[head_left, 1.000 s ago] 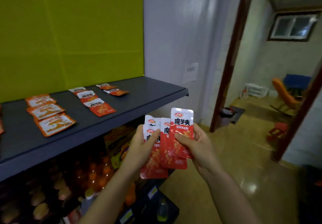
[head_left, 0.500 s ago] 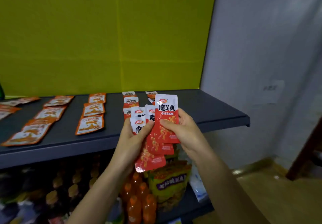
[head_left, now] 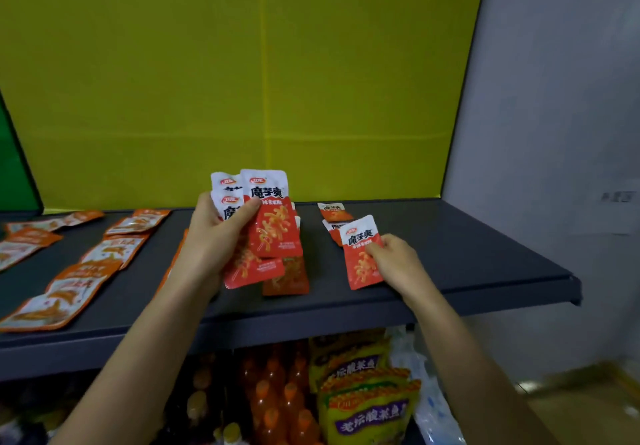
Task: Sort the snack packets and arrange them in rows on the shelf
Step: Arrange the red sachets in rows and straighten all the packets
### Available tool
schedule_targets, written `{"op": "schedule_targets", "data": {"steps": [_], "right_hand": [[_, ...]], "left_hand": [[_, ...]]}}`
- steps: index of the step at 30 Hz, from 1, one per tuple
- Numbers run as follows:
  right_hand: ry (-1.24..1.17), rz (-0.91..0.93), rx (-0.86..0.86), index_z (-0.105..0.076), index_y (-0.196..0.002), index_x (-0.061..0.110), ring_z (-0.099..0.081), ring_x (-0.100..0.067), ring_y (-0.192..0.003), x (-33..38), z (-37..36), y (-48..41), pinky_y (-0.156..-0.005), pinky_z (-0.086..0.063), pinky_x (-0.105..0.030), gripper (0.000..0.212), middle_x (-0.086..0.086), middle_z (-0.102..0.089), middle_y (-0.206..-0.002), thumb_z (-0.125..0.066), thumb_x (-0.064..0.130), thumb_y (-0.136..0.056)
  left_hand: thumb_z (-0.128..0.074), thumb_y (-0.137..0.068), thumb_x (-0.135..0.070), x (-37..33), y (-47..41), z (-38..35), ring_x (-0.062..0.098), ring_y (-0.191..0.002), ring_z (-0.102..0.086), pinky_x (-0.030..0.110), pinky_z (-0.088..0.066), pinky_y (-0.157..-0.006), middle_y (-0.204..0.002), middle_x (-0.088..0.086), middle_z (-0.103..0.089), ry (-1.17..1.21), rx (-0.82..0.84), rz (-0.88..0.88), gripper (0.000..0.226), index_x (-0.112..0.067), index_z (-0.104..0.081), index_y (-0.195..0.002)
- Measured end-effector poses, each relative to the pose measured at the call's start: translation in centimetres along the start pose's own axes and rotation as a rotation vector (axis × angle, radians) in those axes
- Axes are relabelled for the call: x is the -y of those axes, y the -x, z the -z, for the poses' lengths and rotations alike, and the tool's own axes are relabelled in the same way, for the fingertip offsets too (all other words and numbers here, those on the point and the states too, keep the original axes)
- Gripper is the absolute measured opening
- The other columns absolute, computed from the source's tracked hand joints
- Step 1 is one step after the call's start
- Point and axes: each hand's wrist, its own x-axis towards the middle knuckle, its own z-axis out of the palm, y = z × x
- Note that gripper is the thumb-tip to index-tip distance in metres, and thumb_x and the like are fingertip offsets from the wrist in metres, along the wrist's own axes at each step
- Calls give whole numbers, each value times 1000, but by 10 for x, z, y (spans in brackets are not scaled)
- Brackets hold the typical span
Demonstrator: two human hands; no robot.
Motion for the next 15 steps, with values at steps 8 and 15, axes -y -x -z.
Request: {"op": "schedule_targets", "data": {"steps": [8, 15], "right_hand": [[477, 68, 2, -51, -102, 13, -54, -27, -95, 1, 9, 5, -71, -35, -31, 33, -9, -60, -108, -40, 42, -93], [738, 117, 121, -53, -118, 12, -54, -28, -110, 4, 23, -4, -75, -36, -31, 50, -9, -57, -120, -41, 53, -91]], "left_hand": [[-60, -89, -20, 14, -5, -17, 12, -70, -62, 24, -54, -53, -89, 1, -65, -53, 35, 69, 26, -15, -48, -111], [-63, -87, -20, 27, -5, -41, 16, -72, -66, 28, -54, -55, -100, 10, -69, -62, 33, 104, 33, -10, -51, -117]]}}
